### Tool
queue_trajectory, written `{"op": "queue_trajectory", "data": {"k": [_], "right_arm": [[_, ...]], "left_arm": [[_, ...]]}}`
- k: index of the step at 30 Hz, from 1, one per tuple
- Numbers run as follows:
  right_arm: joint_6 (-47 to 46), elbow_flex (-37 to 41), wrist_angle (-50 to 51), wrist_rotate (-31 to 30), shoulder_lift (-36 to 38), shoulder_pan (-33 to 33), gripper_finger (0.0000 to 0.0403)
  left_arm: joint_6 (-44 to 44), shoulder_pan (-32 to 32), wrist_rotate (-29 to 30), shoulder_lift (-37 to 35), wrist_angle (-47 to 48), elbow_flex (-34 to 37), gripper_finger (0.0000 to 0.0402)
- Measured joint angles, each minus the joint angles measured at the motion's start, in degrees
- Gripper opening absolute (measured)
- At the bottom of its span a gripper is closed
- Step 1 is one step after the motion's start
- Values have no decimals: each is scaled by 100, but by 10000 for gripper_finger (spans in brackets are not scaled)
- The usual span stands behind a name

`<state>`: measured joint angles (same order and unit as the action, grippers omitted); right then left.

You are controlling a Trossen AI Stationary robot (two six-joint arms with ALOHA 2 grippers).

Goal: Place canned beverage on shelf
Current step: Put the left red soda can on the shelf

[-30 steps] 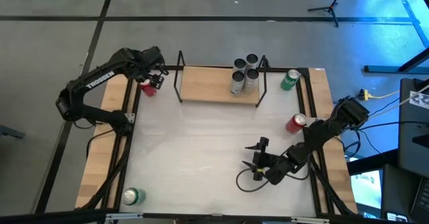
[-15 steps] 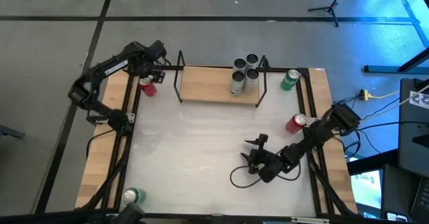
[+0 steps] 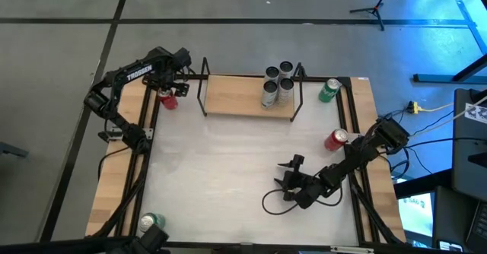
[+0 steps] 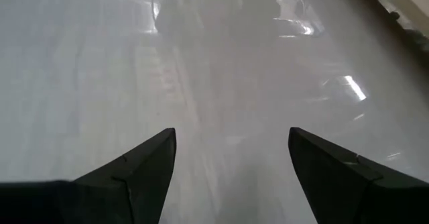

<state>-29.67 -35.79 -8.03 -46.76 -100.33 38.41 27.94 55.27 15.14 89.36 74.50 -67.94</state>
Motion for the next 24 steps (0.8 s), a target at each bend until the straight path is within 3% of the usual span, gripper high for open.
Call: {"op": "queue_trajectory", "data": {"k": [9, 24], "right_arm": [[-128, 0, 2, 31, 0, 33, 286], [-138, 0, 15, 32, 2, 31, 286]], "left_arm": [[-174, -75, -410, 33, 4, 0, 326], [-672, -96, -468, 21, -15, -11, 282]]}}
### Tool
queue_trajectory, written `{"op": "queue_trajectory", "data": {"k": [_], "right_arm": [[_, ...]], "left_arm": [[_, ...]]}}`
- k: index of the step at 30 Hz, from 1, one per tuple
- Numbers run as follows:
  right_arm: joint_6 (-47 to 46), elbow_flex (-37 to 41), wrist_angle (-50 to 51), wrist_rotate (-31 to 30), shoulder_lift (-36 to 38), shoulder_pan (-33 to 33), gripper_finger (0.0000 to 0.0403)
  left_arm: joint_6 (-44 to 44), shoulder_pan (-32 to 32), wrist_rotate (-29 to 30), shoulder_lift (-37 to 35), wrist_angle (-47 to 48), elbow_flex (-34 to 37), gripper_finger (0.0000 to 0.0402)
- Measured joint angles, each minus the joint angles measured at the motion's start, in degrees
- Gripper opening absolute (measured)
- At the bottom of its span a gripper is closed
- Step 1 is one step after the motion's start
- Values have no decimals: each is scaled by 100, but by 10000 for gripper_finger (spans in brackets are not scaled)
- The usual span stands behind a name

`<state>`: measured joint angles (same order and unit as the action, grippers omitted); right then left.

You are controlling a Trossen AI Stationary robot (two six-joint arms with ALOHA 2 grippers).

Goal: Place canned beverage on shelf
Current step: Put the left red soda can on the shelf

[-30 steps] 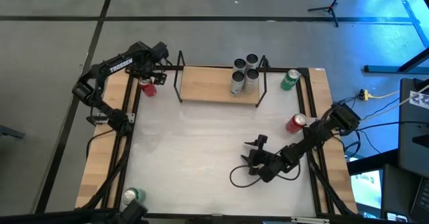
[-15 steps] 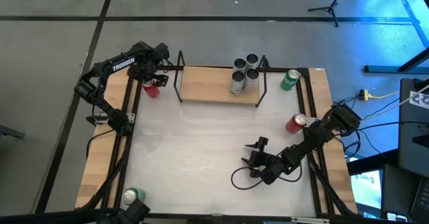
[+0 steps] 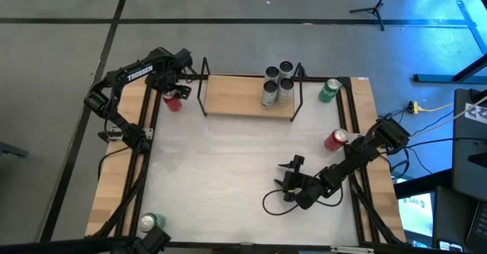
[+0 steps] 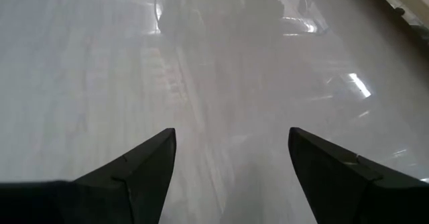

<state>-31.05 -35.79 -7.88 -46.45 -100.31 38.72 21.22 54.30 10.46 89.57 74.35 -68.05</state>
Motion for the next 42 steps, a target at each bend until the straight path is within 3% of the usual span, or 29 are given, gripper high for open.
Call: {"op": "queue_trajectory", "data": {"k": [10, 18, 24, 33, 42], "right_arm": [[0, 0, 2, -9, 2, -11, 286], [102, -2, -5, -53, 4, -11, 286], [153, -2, -11, -56, 4, -11, 286], [173, -2, -15, -110, 4, -11, 286], [159, -2, -176, -110, 4, -11, 286]], "left_arm": [[-62, -4, -202, -588, 261, -8, 281], [220, -256, -91, -1088, 1212, -741, 280], [372, -722, -57, -1159, 1589, -1697, 280], [383, -1627, -648, -1159, 1570, -2999, 280], [376, -2571, -694, -1098, 824, -3316, 280]]}}
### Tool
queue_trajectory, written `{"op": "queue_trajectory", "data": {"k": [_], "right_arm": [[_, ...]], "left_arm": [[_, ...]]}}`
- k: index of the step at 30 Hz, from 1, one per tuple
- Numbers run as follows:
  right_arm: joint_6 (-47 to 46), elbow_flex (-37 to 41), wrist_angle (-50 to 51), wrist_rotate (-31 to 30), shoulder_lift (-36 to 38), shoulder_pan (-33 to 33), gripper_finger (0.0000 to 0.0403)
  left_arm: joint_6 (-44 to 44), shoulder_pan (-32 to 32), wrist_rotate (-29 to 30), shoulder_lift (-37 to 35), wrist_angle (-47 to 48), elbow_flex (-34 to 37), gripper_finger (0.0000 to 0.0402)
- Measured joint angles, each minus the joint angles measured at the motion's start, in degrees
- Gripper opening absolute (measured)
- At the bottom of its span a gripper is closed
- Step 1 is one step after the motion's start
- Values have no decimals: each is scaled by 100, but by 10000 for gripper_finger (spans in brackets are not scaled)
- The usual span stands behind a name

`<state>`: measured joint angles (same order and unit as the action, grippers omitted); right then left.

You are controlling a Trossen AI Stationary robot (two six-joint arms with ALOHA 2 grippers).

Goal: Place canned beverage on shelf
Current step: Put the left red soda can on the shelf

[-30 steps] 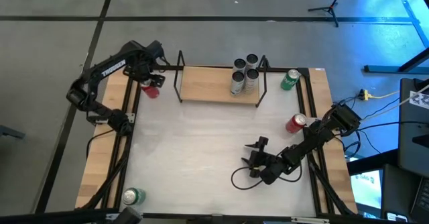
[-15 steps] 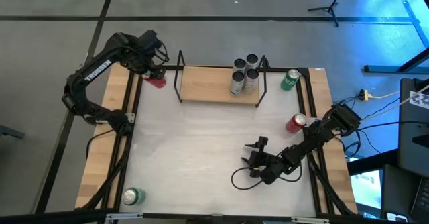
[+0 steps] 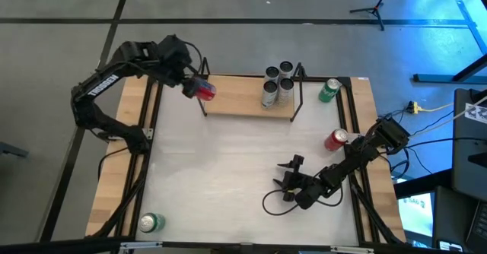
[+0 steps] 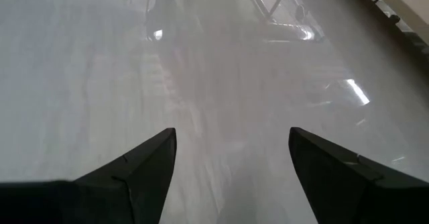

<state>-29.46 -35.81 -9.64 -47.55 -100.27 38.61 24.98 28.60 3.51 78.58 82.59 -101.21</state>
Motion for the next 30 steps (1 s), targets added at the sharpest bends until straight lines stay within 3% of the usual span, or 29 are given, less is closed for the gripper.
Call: {"op": "queue_trajectory", "data": {"k": [7, 14, 30], "right_arm": [[23, 0, -23, 23, 0, 0, 286], [40, 0, -40, 55, 0, 0, 286], [39, 0, -16, 61, 0, 0, 286]], "left_arm": [[-140, -439, 11, 477, -587, 0, 280], [-487, -478, -312, 1128, -1029, -206, 280], [-666, -190, -99, 3266, -53, -3038, 280]]}}
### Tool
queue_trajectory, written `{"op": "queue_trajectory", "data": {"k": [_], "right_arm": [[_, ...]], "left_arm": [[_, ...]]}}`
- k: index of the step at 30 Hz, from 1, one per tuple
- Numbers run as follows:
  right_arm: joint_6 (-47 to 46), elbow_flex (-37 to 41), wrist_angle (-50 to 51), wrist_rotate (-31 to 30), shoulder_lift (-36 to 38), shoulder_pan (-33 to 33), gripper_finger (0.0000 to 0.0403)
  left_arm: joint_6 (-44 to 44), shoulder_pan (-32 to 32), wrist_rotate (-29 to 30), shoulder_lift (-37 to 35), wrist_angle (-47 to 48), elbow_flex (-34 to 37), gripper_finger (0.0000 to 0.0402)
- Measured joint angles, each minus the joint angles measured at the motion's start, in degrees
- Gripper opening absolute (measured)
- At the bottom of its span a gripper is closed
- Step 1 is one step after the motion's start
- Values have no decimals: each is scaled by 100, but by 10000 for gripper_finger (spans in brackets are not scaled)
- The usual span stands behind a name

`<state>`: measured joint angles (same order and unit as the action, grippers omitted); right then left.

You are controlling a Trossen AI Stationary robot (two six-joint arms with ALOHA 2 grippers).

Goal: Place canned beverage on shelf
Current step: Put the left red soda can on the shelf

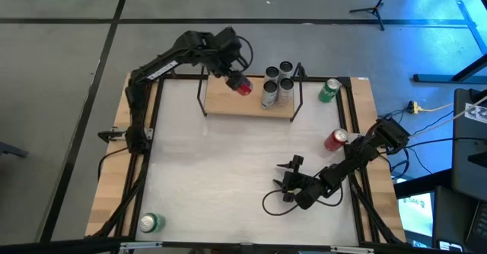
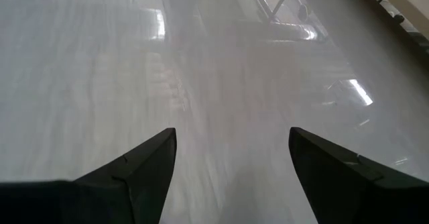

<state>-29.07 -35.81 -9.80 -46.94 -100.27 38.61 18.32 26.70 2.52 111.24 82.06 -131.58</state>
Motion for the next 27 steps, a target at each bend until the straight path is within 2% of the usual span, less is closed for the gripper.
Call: {"op": "queue_trajectory", "data": {"k": [17, 27], "right_arm": [[-71, -7, -149, -55, -277, 4, 286], [-51, -9, -157, -68, -302, 4, 286]], "left_arm": [[42, 635, -28, 1214, -240, -162, 280], [55, 717, -48, 1399, -532, -160, 280]]}}
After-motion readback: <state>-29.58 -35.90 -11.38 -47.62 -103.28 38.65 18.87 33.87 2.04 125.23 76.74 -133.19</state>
